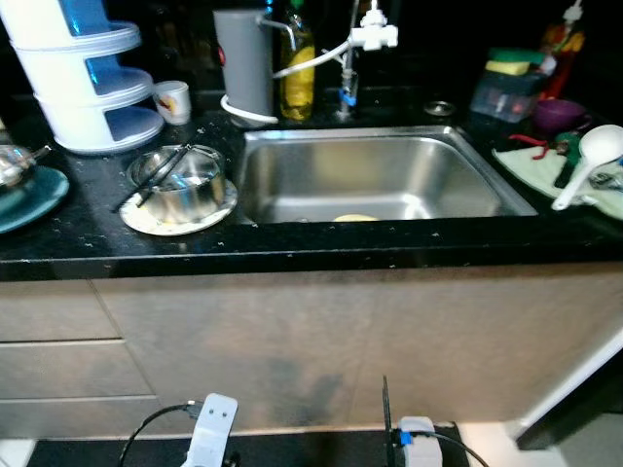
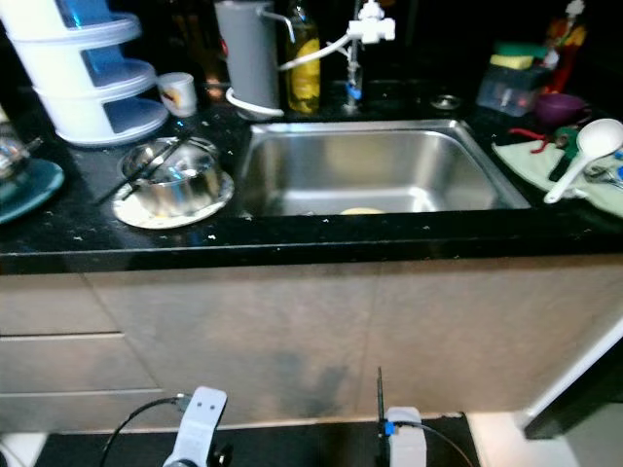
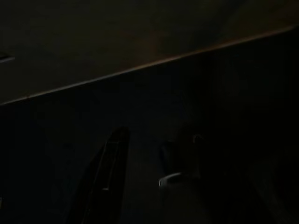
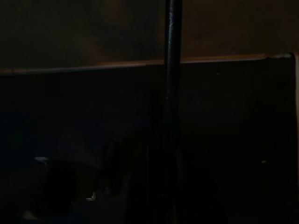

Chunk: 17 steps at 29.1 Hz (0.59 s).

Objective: Kitchen organization

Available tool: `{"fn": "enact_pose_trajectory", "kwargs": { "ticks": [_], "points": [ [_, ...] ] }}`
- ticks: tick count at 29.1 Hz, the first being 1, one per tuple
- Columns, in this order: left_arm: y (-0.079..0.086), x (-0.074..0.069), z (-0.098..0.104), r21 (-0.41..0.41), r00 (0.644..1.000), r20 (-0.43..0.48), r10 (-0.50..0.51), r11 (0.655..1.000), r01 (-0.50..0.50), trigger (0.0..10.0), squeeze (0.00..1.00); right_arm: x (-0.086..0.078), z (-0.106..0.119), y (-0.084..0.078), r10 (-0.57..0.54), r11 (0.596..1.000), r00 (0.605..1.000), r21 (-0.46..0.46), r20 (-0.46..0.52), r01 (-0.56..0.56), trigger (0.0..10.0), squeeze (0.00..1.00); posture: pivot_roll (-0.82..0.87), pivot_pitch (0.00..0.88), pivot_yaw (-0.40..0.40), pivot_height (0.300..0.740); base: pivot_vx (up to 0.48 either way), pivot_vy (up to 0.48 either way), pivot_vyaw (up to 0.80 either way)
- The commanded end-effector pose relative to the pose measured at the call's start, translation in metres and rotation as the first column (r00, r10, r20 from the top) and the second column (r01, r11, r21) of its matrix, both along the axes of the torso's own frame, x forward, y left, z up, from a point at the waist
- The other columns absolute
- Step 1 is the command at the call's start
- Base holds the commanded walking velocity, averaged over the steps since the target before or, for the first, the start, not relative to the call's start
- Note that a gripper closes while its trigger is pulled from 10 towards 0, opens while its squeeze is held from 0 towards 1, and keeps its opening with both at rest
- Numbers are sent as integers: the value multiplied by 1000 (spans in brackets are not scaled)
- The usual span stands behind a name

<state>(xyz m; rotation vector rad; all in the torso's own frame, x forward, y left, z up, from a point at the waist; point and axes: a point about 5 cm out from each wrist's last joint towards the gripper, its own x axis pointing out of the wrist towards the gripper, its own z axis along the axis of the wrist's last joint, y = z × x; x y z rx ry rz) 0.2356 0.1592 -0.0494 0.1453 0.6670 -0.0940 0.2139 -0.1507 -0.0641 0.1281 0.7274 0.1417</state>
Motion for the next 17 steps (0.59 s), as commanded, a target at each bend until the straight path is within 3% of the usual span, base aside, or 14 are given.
{"fn": "enact_pose_trajectory", "kwargs": {
  "ticks": [1, 5, 9, 17],
  "points": [
    [-1, -3, -3, -2, 1000, -14, -3, 1000, 3, 10000, 0, -6, -4, -2, -1, 1000, 1000, -2, -24, 1, 10000, 0, -64, 113, -26, 740, 0, -398, 0],
    [0, -3, -2, -19, 1000, -15, 17, 1000, -17, 10000, 0, -6, -4, -2, 0, 1000, 1000, -2, -23, 0, 10000, 0, -64, 108, -24, 740, 0, -365, 0],
    [3, -3, -3, -58, 996, -26, 84, 995, -86, 10000, 0, -6, -4, -2, 0, 1000, 1000, -1, -23, 0, 10000, 0, -64, 108, -24, 740, 0, 0, 0],
    [3, 0, 2, -82, 997, 23, 78, 994, -76, 10000, 0, -7, -4, 0, 2, 1000, 1000, 4, -23, -2, 10000, 0, -63, 107, -24, 740, 0, 480, 0]
  ]
}}
